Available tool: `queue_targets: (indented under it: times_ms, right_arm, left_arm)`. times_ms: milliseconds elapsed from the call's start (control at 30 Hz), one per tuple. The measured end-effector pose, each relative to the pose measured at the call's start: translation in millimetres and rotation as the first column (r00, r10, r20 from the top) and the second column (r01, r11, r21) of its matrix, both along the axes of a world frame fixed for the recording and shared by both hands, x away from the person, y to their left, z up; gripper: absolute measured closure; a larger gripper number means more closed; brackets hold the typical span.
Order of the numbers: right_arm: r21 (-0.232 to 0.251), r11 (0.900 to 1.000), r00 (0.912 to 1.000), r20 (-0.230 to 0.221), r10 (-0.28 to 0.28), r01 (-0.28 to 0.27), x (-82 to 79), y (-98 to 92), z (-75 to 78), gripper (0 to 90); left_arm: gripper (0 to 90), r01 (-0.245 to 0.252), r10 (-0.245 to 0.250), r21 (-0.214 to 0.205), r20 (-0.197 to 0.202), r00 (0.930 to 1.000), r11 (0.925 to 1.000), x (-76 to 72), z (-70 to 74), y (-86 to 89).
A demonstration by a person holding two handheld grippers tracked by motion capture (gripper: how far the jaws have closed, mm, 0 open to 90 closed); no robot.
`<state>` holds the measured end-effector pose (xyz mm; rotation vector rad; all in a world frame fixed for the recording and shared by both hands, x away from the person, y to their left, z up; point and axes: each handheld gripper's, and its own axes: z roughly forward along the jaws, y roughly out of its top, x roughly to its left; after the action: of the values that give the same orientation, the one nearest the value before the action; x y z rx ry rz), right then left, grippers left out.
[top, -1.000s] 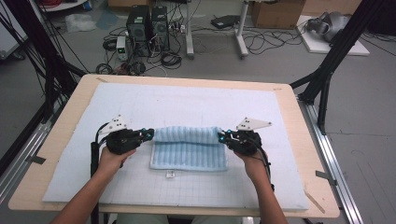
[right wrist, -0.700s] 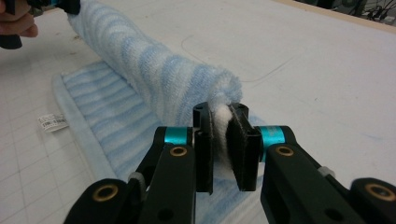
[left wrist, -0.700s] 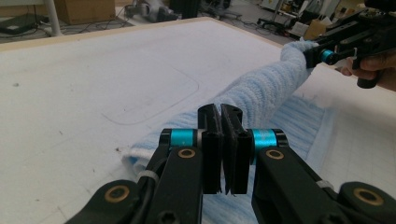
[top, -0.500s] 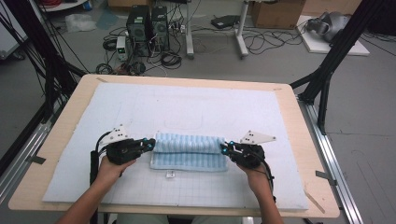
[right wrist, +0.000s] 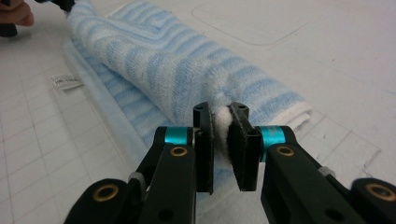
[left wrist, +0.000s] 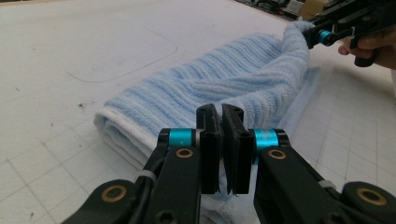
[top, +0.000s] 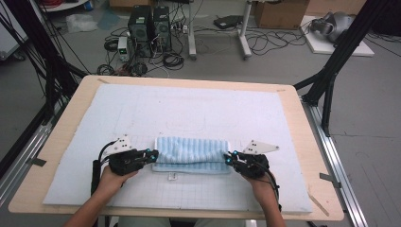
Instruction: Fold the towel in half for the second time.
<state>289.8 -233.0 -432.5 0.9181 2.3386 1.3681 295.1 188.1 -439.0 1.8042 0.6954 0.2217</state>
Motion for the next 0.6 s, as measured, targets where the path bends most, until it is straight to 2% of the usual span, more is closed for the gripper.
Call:
queue_targets:
  times_ms: [167,267,433,533,600]
  right_arm:
    - [-0.008,0.9999,1.0000,-0.002,-0.006,0.006,-0.6,-2.0,0.3,79.6]
    - [-0.006,0.9998,0.9997,-0.014,-0.020,0.020,-1.6,-4.2,0.6,75.5]
    - [0.046,0.9981,0.9991,0.001,-0.042,0.042,-5.1,-14.6,9.2,71.6]
    - [0.060,0.9959,0.9976,0.016,-0.068,0.067,-8.0,-20.9,13.2,70.7]
    - [0.088,0.9931,0.9967,0.017,-0.079,0.077,-8.5,-23.6,14.7,69.7]
  left_arm:
    - [69.9,-0.050,0.050,0.006,0.022,0.9985,0.9987,1.4,2.8,2.9]
    - [61.8,-0.083,0.084,-0.011,0.038,0.9958,0.9965,2.0,7.0,6.0]
    - [60.4,-0.112,0.114,-0.027,0.048,0.9923,0.9933,2.6,9.9,9.9]
    - [60.4,-0.110,0.111,-0.021,0.045,0.9928,0.9937,4.1,9.0,6.7]
    - [60.7,-0.104,0.104,-0.008,0.039,0.9938,0.9945,5.2,8.0,1.2]
